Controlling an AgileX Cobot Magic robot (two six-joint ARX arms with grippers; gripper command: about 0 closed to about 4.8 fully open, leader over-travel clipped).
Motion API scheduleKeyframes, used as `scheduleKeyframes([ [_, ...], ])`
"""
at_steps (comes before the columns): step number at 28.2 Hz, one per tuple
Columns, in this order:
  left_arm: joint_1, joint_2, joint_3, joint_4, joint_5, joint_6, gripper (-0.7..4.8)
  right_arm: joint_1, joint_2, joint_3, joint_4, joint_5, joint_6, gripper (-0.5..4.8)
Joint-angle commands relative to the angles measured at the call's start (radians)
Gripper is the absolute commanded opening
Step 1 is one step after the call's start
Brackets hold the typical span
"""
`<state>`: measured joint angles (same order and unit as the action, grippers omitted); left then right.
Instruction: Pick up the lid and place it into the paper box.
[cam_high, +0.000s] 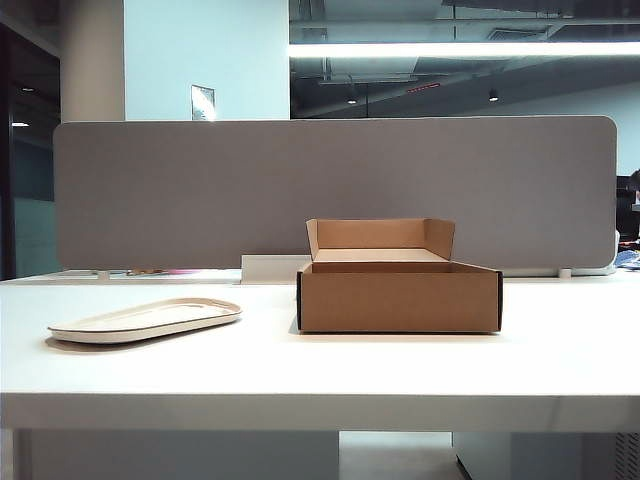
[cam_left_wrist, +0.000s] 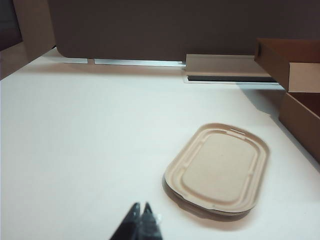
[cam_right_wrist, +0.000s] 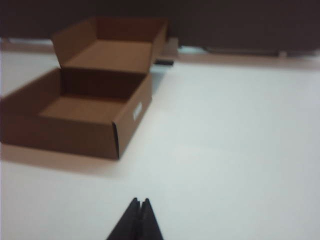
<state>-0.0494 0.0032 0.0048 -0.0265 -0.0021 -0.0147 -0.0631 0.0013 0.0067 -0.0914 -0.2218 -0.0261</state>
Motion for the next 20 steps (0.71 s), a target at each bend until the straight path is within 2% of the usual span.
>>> scheduleKeyframes([
  [1, 0.001, 0.001, 0.005, 0.014, 0.002, 0.008, -0.03, 0.0, -0.002, -0.003, 0.118, -0.021, 0.0, -0.01],
  [6, 0.001, 0.001, 0.005, 0.014, 0.003, 0.008, -0.03, 0.0, -0.002, -0.003, 0.18, -0.021, 0.0, -0.01],
  [15, 0.001, 0.001, 0.008, 0.016, 0.011, 0.007, -0.03, 0.0, -0.002, -0.003, 0.177, -0.031, 0.0, -0.01],
  [20, 0.0, 0.006, 0.055, -0.004, 0.113, 0.003, -0.04, 0.0, -0.002, -0.003, 0.165, -0.113, 0.0, -0.01],
])
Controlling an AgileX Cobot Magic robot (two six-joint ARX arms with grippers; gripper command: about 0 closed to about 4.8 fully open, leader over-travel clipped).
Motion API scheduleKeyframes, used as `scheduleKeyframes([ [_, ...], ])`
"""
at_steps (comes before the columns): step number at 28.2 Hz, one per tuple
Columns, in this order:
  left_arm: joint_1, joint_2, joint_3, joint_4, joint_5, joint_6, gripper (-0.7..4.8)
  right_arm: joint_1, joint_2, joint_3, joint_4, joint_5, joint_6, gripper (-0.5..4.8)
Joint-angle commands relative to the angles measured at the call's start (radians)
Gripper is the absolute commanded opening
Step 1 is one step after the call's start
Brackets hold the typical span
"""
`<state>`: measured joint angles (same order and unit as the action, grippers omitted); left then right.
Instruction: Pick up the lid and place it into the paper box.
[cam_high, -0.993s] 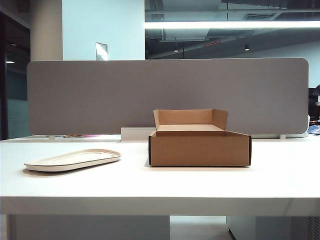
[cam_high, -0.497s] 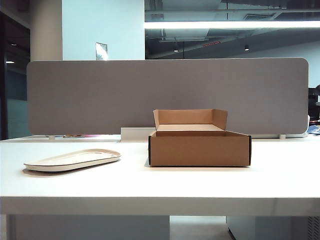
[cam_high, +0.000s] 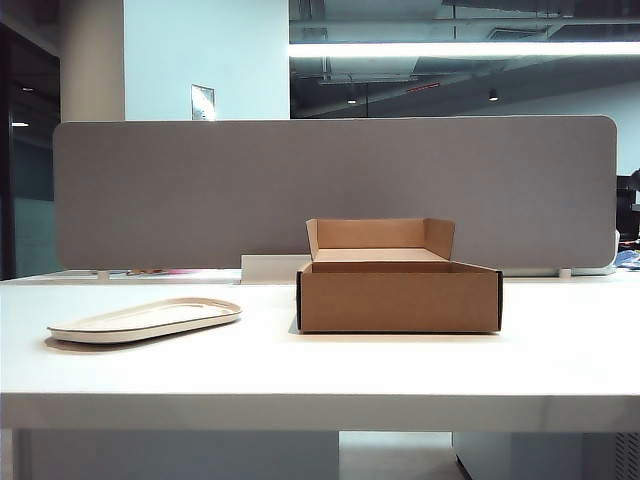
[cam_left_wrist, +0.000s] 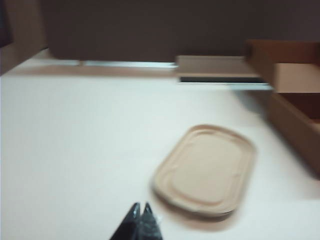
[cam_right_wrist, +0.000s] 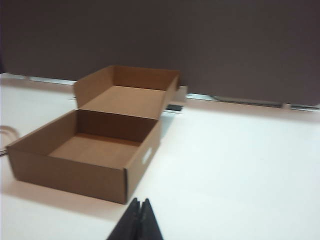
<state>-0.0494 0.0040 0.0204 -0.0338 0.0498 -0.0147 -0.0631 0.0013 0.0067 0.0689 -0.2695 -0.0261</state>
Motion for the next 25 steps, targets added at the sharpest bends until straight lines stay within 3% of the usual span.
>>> scheduleKeyframes([
  [1, 0.0, 0.006, 0.058, -0.013, 0.062, 0.0, -0.04, 0.0, -0.002, -0.003, 0.003, -0.097, 0.0, -0.01],
  [5, 0.0, 0.006, 0.146, -0.084, 0.059, 0.0, -0.04, 0.0, -0.002, -0.003, 0.003, -0.182, 0.008, -0.01],
  [12, 0.001, 0.053, 0.248, -0.123, 0.06, 0.007, -0.04, 0.0, -0.002, -0.003, 0.003, -0.185, 0.034, -0.01],
  [22, 0.001, 0.502, 0.478, -0.129, 0.084, -0.005, -0.03, 0.0, -0.002, -0.003, 0.002, -0.185, 0.034, -0.01],
  [25, 0.001, 0.655, 0.548, -0.129, 0.124, -0.047, -0.02, 0.0, -0.002, -0.003, 0.002, -0.185, 0.034, -0.01],
])
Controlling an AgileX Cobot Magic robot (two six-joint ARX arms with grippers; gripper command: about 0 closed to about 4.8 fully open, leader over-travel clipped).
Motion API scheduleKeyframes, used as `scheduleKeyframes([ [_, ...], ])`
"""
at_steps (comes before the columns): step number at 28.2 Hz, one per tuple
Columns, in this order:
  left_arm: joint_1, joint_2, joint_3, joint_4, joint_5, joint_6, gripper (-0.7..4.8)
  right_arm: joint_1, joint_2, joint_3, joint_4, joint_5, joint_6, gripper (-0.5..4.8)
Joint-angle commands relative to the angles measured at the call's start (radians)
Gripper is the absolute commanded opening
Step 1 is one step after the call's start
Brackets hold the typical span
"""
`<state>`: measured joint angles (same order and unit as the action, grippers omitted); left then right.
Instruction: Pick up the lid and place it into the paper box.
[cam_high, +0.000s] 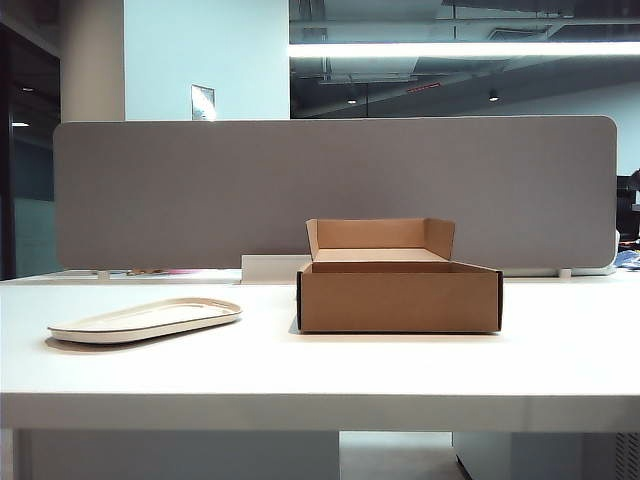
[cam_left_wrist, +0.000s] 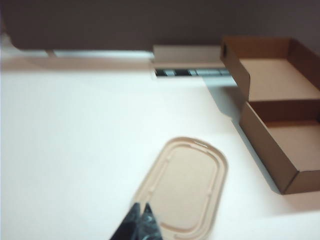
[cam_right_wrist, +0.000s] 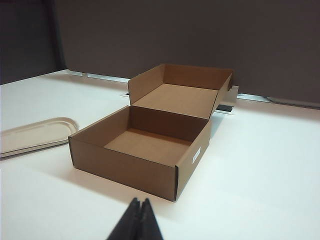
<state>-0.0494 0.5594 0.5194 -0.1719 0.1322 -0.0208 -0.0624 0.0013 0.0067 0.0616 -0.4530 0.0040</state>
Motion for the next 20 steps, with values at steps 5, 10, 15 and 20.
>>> scheduleKeyframes([
  [5, 0.001, 0.337, 0.142, 0.004, 0.074, -0.184, 0.03, 0.0, -0.002, -0.003, 0.008, -0.002, 0.003, -0.01],
  [10, 0.001, 0.488, 0.169, -0.015, 0.074, -0.365, 0.62, 0.0, -0.002, -0.003, -0.024, -0.001, 0.003, -0.01],
  [15, -0.002, 0.576, 0.169, -0.011, 0.074, -0.549, 0.62, 0.0, -0.002, -0.003, -0.035, -0.001, 0.003, -0.01],
  [20, -0.018, 0.68, 0.169, -0.013, 0.096, -0.66, 0.62, 0.0, -0.002, -0.003, -0.035, 0.005, 0.003, -0.01],
])
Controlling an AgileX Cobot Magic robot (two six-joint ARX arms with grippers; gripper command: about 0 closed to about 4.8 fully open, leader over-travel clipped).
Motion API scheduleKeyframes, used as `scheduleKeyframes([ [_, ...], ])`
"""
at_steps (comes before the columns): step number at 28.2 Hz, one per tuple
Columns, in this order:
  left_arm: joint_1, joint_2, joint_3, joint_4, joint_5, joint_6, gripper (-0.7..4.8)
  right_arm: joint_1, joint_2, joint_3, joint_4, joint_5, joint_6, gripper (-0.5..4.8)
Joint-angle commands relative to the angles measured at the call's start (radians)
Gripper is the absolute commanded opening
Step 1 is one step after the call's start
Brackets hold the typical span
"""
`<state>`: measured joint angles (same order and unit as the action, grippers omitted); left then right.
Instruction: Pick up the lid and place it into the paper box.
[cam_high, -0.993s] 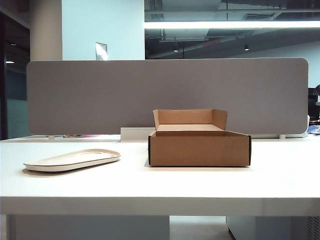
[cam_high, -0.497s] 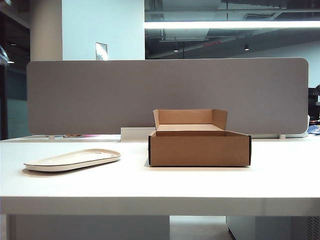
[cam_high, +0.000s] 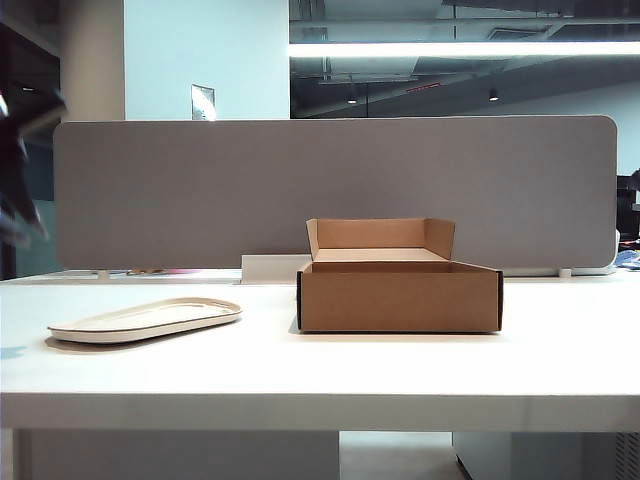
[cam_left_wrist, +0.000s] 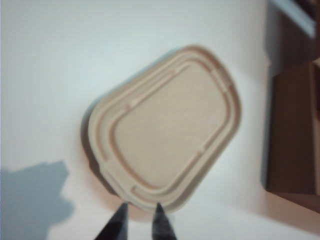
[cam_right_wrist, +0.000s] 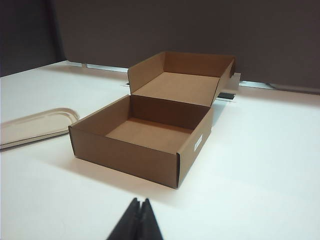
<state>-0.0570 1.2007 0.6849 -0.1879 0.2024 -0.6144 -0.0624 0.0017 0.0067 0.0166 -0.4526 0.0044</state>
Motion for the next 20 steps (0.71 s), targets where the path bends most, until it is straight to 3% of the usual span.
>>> scheduleKeyframes([
  [1, -0.016, 0.057, 0.004, 0.002, 0.029, -0.076, 0.63, 0.0, -0.002, -0.003, 0.01, 0.005, 0.003, -0.01],
  [5, -0.05, 0.132, 0.004, -0.002, 0.043, -0.101, 1.3, 0.0, -0.002, -0.003, 0.01, 0.005, 0.003, -0.01],
  [20, -0.052, 0.247, 0.093, -0.075, -0.019, -0.126, 1.3, 0.0, -0.002, -0.003, 0.001, 0.005, 0.003, -0.01],
])
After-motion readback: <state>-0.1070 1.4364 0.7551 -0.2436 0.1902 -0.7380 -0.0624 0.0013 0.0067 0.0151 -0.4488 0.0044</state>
